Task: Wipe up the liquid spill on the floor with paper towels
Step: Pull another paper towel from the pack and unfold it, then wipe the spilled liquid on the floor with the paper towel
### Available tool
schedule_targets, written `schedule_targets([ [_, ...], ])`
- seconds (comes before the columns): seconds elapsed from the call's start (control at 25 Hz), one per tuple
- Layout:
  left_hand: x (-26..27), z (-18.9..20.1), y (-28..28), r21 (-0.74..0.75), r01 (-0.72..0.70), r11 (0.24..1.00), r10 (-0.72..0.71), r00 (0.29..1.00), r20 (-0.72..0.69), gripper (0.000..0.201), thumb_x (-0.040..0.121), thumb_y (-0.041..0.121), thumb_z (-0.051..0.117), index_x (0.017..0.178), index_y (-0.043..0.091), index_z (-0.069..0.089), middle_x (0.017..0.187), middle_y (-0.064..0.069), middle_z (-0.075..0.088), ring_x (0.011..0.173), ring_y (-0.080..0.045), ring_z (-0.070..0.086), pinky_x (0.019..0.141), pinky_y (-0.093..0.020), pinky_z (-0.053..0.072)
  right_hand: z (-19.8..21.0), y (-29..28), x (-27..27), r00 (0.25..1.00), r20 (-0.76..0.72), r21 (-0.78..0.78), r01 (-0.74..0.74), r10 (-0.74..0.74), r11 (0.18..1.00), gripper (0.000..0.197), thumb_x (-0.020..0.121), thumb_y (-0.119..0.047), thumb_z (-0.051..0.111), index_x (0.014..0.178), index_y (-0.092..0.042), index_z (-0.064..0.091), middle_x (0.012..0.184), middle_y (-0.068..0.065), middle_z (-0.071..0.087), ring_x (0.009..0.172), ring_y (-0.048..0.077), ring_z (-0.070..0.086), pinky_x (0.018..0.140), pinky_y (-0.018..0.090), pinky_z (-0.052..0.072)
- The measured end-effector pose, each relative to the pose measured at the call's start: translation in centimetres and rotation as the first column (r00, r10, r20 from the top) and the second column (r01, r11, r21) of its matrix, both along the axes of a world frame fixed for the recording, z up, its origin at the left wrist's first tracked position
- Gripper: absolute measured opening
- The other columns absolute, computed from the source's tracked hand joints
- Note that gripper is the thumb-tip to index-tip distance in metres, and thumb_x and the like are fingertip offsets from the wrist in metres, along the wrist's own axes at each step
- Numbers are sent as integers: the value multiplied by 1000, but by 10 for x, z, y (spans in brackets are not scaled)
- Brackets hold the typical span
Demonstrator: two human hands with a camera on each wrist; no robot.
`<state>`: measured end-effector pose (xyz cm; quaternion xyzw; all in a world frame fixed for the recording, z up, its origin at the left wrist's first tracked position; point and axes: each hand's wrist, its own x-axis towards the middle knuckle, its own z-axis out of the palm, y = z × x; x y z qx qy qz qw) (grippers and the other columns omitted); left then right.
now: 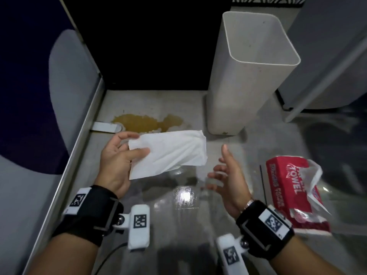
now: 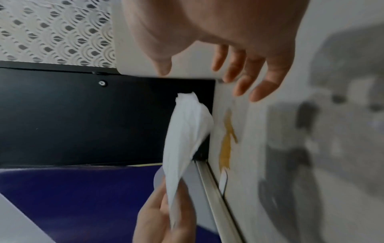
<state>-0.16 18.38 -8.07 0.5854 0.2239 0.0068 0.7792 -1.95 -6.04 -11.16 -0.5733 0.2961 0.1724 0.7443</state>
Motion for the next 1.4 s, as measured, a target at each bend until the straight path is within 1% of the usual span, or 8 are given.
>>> schedule_targets([
  [0.2, -29, -28, -34, -189, -122, 974, 99, 987, -127, 52, 72, -17, 64, 113, 14, 58, 107, -17, 70, 90, -31, 69, 81, -47, 57, -8, 41, -22, 962, -8, 372, -249, 271, 894, 51, 90, -42, 68, 129, -12, 60, 121, 9, 69, 112, 28, 65, 97, 56, 50],
  [0.36, -43, -33, -35, -136, 120, 983, -154, 950, -272, 32, 75, 4, 71, 107, 9, 65, 101, -15, 71, 89, -28, 67, 70, -35, 53, -7, 30, -1, 971, 88, 46, -226, 222, 973, 31, 86, 1, 68, 116, -6, 65, 108, 11, 75, 86, 24, 73, 67, 37, 56],
  [0.48, -39, -26, -34, -68, 321, 944, -326, 891, -316, 24, 83, 21, 71, 102, 5, 69, 96, -13, 74, 86, -26, 70, 72, -36, 55, -6, 15, 1, 910, 85, -68, -402, 406, 913, 28, 84, 0, 70, 111, -10, 71, 101, 6, 77, 86, 23, 74, 67, 33, 57],
  [0.84, -35, -32, -55, -61, 159, 985, -170, 948, -269, 19, 92, -3, 50, 100, 0, 68, 89, -16, 72, 68, -22, 67, 56, -29, 57, -13, -1, 6, 955, 96, 73, -288, 281, 955, 19, 91, -5, 55, 93, -9, 73, 91, 15, 69, 74, 27, 65, 61, 33, 54],
  [1.04, -31, -34, -55, -2, 123, 992, -121, 970, -212, 23, 90, 1, 50, 77, 3, 69, 77, -11, 70, 70, -22, 67, 61, -31, 55, -27, -10, 12, 941, -183, 376, -200, 284, 905, 62, 90, -60, 54, 123, -9, 67, 126, 18, 66, 113, 38, 61, 83, 45, 51],
  [1.16, -26, -40, -50, 201, 238, 950, -204, 963, -175, 17, 79, -13, 59, 78, -3, 73, 76, -14, 69, 69, -25, 64, 66, -35, 54, -32, 1, 19, 869, -135, 378, -398, 476, 835, 44, 91, -29, 64, 127, -4, 65, 126, 21, 65, 109, 36, 64, 93, 49, 50],
  [1.28, -17, -42, -42, 234, 248, 940, -208, 961, -181, 23, 81, -13, 55, 79, -2, 75, 84, -11, 73, 70, -30, 67, 73, -42, 56, -40, 13, 37, 869, -99, 177, -465, 485, 868, 38, 78, -2, 64, 115, 7, 67, 109, 25, 70, 94, 36, 65, 81, 44, 51],
  [1.4, -8, -55, -13, 401, 191, 896, -118, 973, -201, 24, 86, -3, 57, 87, 12, 75, 96, 0, 74, 85, -18, 70, 77, -33, 56, -58, 18, 71, 870, 114, -583, -332, 479, 741, 25, 81, -9, 57, 98, -2, 74, 89, 12, 69, 85, 28, 63, 73, 30, 46],
])
